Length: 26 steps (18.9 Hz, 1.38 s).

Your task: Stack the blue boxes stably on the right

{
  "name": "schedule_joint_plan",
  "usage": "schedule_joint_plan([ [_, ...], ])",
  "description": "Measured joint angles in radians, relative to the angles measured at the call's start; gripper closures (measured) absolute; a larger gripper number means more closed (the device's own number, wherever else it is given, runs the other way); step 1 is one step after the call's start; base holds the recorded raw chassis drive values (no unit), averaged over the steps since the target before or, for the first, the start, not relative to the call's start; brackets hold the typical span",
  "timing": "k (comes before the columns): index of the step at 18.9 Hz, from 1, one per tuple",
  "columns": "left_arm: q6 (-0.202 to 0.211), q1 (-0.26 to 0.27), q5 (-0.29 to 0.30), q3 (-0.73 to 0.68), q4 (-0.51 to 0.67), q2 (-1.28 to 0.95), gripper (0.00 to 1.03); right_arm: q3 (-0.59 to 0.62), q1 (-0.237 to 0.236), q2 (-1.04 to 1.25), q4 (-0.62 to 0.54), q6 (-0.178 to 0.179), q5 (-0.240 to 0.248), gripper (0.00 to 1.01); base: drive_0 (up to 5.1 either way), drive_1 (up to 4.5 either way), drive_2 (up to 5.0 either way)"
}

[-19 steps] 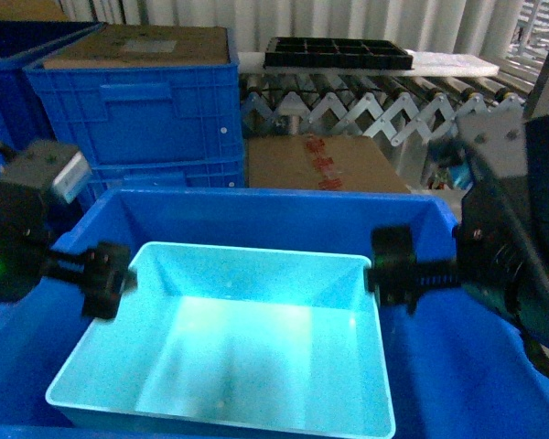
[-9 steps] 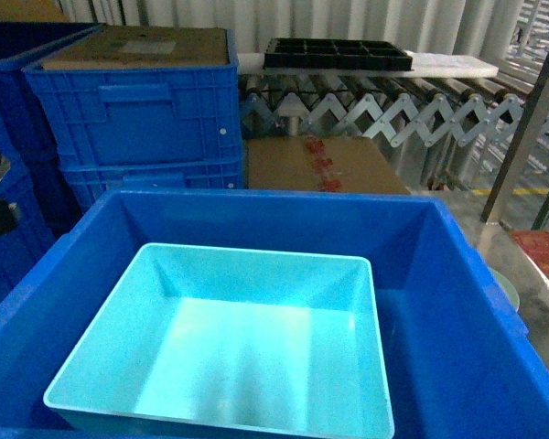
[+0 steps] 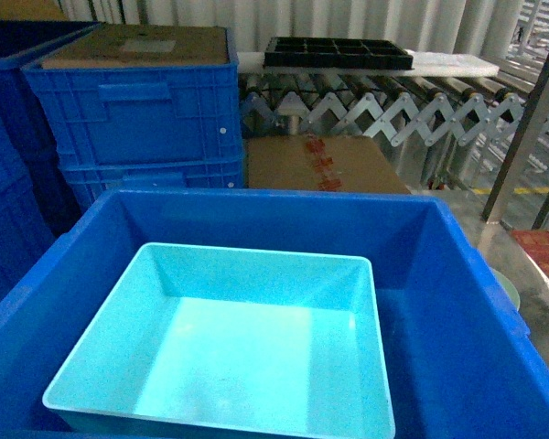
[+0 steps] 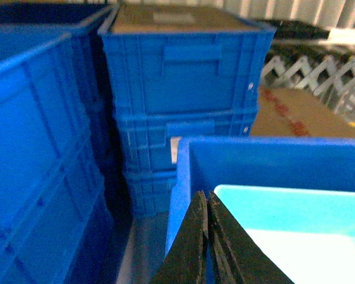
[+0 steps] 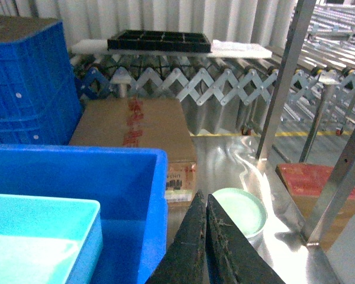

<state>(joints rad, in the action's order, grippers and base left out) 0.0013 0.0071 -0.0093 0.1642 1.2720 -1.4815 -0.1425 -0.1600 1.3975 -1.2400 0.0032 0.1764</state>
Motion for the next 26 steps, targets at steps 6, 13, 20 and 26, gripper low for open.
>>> schedule_joint_plan([
  [6, 0.0, -0.005, 0.008, -0.092, -0.159, 0.249, 1.01, 0.065, 0.057, -0.304, 0.258, 0.0, -0.06, 0.99, 0.0, 0.0, 0.0],
  [13, 0.0, -0.006, 0.009, -0.15, -0.748, 0.949, 1.01, 0.129, 0.16, -0.917, 0.763, 0.0, -0.175, 0.99, 0.0, 0.0, 0.0],
  [20, 0.0, -0.006, 0.009, -0.15, -0.967, 1.176, 1.01, 0.129, 0.16, -1.121, 0.962, 0.0, -0.175, 0.99, 0.0, 0.0, 0.0],
  [26, 0.0, -0.006, 0.009, -0.15, -1.026, 1.236, 1.01, 0.129, 0.16, -1.178, 1.019, 0.0, -0.175, 0.99, 0.0, 0.0, 0.0],
])
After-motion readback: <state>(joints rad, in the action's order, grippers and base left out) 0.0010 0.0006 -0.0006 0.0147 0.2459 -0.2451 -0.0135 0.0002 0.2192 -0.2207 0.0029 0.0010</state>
